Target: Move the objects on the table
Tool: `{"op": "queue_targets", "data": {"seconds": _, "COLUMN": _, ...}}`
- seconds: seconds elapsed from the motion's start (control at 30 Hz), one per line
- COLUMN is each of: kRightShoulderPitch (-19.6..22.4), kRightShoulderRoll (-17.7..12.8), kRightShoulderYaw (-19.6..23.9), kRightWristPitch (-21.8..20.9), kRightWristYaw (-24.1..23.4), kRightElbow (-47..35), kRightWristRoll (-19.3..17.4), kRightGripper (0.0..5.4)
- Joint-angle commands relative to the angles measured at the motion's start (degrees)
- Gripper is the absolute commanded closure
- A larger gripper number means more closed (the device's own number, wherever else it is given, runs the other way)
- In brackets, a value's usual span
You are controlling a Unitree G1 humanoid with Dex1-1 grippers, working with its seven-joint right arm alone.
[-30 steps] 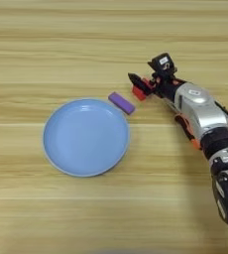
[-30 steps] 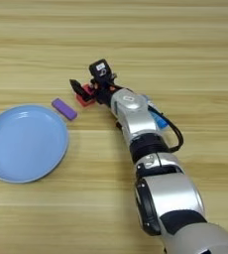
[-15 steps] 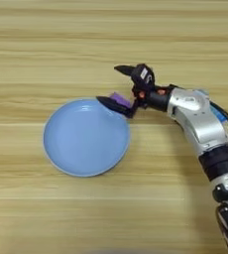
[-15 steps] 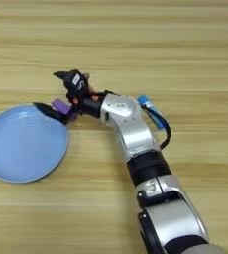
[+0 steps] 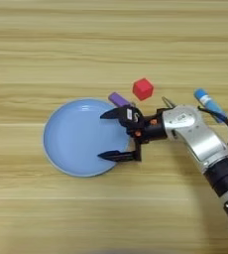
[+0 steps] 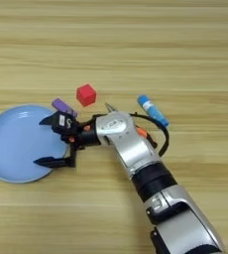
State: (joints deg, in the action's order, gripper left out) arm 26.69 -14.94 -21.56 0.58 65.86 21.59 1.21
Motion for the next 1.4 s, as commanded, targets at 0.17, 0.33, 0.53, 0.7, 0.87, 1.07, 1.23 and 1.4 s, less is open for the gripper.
{"op": "queue_targets", "data": {"seconds": 0.17, "kRightShoulderPitch": 6.4, "kRightShoulderRoll": 0.8, "kRightShoulderYaw": -3.6, "kRightWristPitch": -0.8, "kRightWristYaw": -1.7, "kRightElbow": -2.0, "kRightWristRoll": 4.5, "kRightGripper": 0.06}}
{"op": "queue_targets", "data": {"seconds": 0.33, "kRightShoulderPitch": 7.8, "kRightShoulderRoll": 1.1, "kRightShoulderYaw": -6.3, "kRightWristPitch": 1.1, "kRightWristYaw": -2.2, "kRightElbow": -2.6, "kRightWristRoll": 8.5, "kRightGripper": 0.06}}
{"op": "queue_targets", "data": {"seconds": 0.53, "kRightShoulderPitch": 8.1, "kRightShoulderRoll": 0.1, "kRightShoulderYaw": -7.8, "kRightWristPitch": 4.6, "kRightWristYaw": -0.2, "kRightElbow": -5.5, "kRightWristRoll": 10.1, "kRightGripper": 0.06}}
{"op": "queue_targets", "data": {"seconds": 0.7, "kRightShoulderPitch": 7.5, "kRightShoulderRoll": -1.5, "kRightShoulderYaw": -8.6, "kRightWristPitch": 7.4, "kRightWristYaw": 3.0, "kRightElbow": -7.6, "kRightWristRoll": 10.2, "kRightGripper": 0.06}}
{"op": "queue_targets", "data": {"seconds": 0.87, "kRightShoulderPitch": 6.4, "kRightShoulderRoll": -3.2, "kRightShoulderYaw": -9.7, "kRightWristPitch": 9.2, "kRightWristYaw": 6.1, "kRightElbow": -8.8, "kRightWristRoll": 10.1, "kRightGripper": 0.06}}
{"op": "queue_targets", "data": {"seconds": 1.07, "kRightShoulderPitch": 4.9, "kRightShoulderRoll": -4.1, "kRightShoulderYaw": -10.6, "kRightWristPitch": 10.8, "kRightWristYaw": 8.4, "kRightElbow": -10.5, "kRightWristRoll": 9.6, "kRightGripper": 0.06}}
{"op": "queue_targets", "data": {"seconds": 1.23, "kRightShoulderPitch": 3.0, "kRightShoulderRoll": -5.6, "kRightShoulderYaw": -11.7, "kRightWristPitch": 11.4, "kRightWristYaw": 10.5, "kRightElbow": -13.3, "kRightWristRoll": 9.1, "kRightGripper": 0.06}}
{"op": "queue_targets", "data": {"seconds": 1.4, "kRightShoulderPitch": 1.9, "kRightShoulderRoll": -7.1, "kRightShoulderYaw": -12.3, "kRightWristPitch": 12.2, "kRightWristYaw": 12.3, "kRightElbow": -15.8, "kRightWristRoll": 8.2, "kRightGripper": 0.06}}
